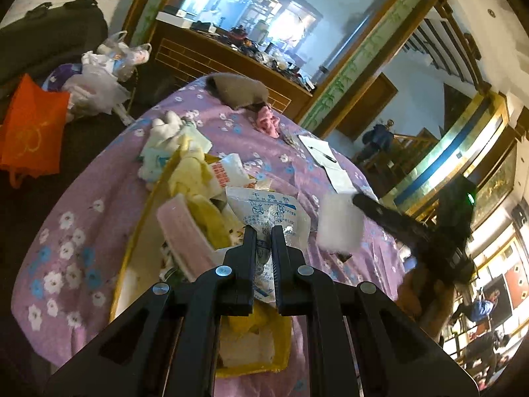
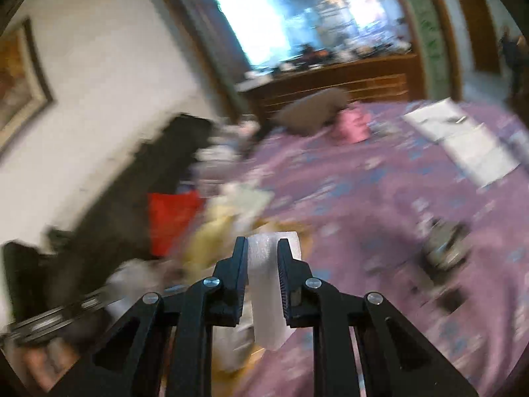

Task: Organize soft objects
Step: 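Lower the sachet into the tray with the left gripper while the right grasps the white foam block, then release the sachet and foam block into the tray with both grippers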

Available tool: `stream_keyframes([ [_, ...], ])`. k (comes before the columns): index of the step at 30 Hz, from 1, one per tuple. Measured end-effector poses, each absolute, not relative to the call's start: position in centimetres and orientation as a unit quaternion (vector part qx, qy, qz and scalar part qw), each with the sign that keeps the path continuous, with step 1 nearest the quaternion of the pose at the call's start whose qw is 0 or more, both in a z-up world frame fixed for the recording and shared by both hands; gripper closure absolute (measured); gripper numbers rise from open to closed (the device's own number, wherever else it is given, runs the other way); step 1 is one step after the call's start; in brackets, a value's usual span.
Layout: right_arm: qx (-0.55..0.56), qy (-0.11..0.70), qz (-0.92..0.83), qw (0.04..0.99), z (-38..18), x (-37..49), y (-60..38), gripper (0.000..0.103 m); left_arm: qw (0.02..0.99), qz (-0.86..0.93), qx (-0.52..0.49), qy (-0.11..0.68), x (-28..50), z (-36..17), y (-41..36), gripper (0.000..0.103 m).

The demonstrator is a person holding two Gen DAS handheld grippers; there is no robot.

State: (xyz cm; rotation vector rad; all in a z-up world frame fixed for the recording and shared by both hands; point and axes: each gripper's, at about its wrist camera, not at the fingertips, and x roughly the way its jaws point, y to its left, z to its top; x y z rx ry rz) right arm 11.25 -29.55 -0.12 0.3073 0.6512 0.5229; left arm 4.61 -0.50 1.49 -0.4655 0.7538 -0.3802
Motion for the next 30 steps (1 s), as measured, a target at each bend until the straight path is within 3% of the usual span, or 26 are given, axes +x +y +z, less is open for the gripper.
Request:
stream_keyframes([
  [5,0.218,0.341,0.357,0.842,-2.8,9.3,-27.6,0.087,0.887,-0.173,-0.202,0.377,2.7,1.0,-0.9,0.095],
  [16,0.300,0.398,0.411,0.764,-8.0,10.0,-25.1,0.087,0.882,-0.114,-0.194,0.413,-0.1,-2.6,1.1,0.095],
  [26,0.277,0.411,0.366,0.788,-9.2,9.9,-25.5,0.090,0.878,-0.067,-0.154,0.448,1.8,-5.5,1.0,0.095],
  [30,0.258,0.402,0.346,0.807,-8.9,9.7,-25.2,0.087,0.879,-0.062,-0.141,0.452,2.5,-6.0,0.5,0.095],
])
